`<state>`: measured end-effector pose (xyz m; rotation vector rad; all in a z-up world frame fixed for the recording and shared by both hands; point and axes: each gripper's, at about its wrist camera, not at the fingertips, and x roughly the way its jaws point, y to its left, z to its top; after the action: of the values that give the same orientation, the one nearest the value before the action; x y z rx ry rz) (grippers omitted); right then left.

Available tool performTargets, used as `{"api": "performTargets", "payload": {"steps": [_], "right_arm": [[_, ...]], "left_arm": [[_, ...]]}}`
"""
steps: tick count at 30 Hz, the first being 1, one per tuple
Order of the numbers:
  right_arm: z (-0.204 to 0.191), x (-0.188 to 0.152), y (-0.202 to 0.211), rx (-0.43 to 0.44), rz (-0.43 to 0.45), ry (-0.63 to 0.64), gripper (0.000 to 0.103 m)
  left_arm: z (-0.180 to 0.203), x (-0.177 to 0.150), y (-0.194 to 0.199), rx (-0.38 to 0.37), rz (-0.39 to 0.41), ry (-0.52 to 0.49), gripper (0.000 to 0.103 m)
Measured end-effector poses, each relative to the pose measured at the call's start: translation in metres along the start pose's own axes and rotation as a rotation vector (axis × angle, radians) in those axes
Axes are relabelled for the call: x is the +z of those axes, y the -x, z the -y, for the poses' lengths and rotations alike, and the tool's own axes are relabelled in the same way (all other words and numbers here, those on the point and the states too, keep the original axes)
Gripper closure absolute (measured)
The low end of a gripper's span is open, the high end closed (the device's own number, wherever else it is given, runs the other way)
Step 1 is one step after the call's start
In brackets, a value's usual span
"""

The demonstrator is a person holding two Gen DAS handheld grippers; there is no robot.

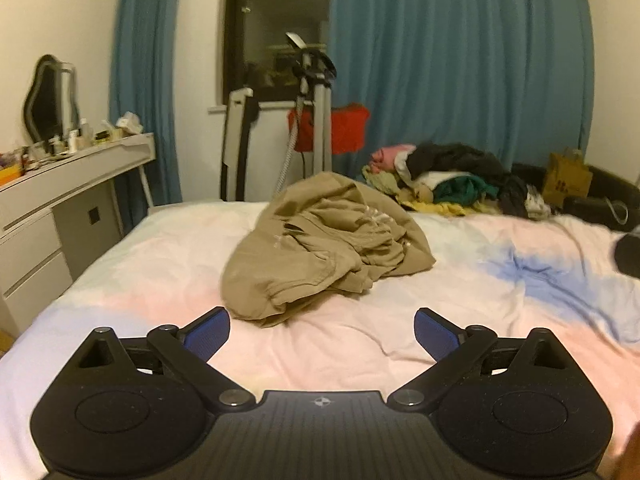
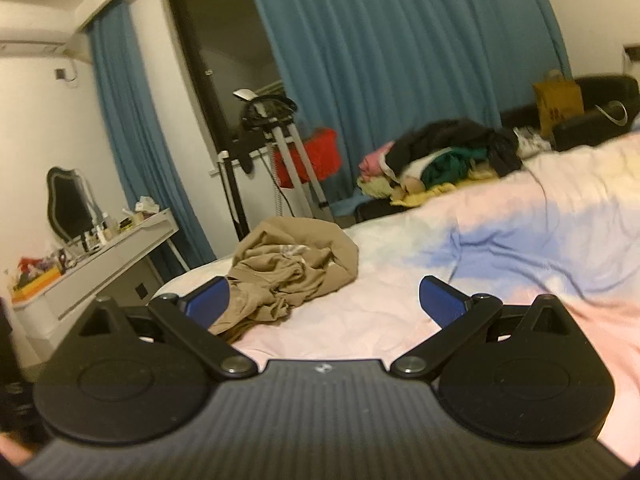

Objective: Fold clothes
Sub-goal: 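Move both grippers toward the crumpled beige T-shirt on the bed, then grasp the beige T-shirt with the left gripper while the right gripper approaches it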

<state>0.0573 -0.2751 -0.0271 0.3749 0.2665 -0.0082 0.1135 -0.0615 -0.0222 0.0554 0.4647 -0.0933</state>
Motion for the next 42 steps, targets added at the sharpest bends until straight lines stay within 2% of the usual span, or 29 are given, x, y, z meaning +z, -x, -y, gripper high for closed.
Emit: {"api": "performTargets", "payload": {"steps": [3,7,9,11,12,14,15,16,18,25,28,35,38,42], "right_arm": [[0.012,-0.006,-0.015,-0.024,-0.019,-0.035,0.000],[0.024,-0.012,-0.048,-0.048,-0.052,-0.088,0.000],[0.028,-0.015,-0.065,-0.055,-0.059,-0.102,0.000],[0.029,-0.021,-0.080,-0.060,-0.058,-0.096,0.000],[0.029,-0.024,-0.088,-0.064,-0.058,-0.085,0.000],[0.028,-0.030,-0.099,-0.052,-0.063,-0.059,0.000],[0.027,-0.033,-0.104,-0.046,-0.065,-0.046,0.000],[0.026,-0.036,-0.109,-0.039,-0.068,-0.033,0.000],[0.022,-0.041,-0.117,-0.025,-0.060,-0.005,0.000],[-0.002,-0.047,-0.111,0.058,-0.032,0.084,0.000],[-0.013,-0.045,-0.097,0.078,-0.021,0.125,0.000],[-0.041,-0.042,-0.059,0.119,-0.016,0.226,0.000],[-0.052,-0.051,-0.049,0.126,-0.065,0.250,0.000],[-0.069,-0.069,-0.052,0.141,-0.151,0.276,0.000]], "left_arm": [[0.009,0.001,-0.045,0.017,0.008,-0.073,0.011],[0.015,0.003,-0.108,0.016,0.008,-0.113,0.015],[0.017,0.005,-0.138,0.019,0.013,-0.126,0.023],[0.017,0.006,-0.163,0.054,0.012,-0.128,0.038],[0.016,0.007,-0.174,0.080,0.011,-0.126,0.056],[0.012,0.008,-0.184,0.095,0.029,-0.114,0.071],[0.008,0.009,-0.184,0.094,0.046,-0.109,0.087],[0.005,0.010,-0.179,0.093,0.066,-0.113,0.092],[-0.002,0.011,-0.166,0.085,0.106,-0.113,0.093],[-0.046,0.000,-0.070,0.064,0.211,0.081,0.095],[-0.061,-0.006,-0.030,0.065,0.227,0.103,0.095],[-0.091,-0.027,0.057,0.015,0.213,0.190,0.095],[-0.098,-0.042,0.075,-0.018,0.189,0.241,0.095],[-0.105,-0.047,0.078,-0.045,0.186,0.287,0.095]]}}
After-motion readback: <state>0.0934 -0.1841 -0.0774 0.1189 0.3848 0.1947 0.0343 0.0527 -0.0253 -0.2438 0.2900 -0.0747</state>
